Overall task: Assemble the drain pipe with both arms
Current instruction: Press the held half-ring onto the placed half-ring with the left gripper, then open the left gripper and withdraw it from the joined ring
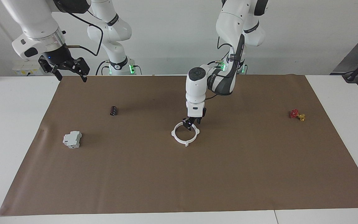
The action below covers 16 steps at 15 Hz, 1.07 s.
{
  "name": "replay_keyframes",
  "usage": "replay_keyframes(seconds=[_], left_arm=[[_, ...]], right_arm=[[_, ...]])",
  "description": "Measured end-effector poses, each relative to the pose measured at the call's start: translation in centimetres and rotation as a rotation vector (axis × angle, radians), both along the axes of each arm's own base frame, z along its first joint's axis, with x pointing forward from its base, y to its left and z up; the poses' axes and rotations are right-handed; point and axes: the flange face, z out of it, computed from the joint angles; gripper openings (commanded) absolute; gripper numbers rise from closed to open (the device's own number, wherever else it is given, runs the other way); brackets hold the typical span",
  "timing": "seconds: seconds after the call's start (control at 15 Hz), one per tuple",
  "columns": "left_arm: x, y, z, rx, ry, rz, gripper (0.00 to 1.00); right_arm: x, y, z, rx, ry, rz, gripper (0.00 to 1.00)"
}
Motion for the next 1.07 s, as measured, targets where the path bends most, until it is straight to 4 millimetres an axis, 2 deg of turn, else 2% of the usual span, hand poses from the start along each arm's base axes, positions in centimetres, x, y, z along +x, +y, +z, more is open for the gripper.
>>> replay_keyframes(seconds=[0.67, 1.07], left_arm=[[0.4, 0.2, 0.5, 0.029, -0.009, -0.015, 1.0], [2.2, 0.3, 4.3, 0.101, 0.029, -0.011, 1.0]], right_arm=[[0.0, 0.0, 0.0, 0.0, 0.0, 0.0, 1.0], [0.0, 0.0, 0.0, 0.0, 0.0, 0.0, 1.0]])
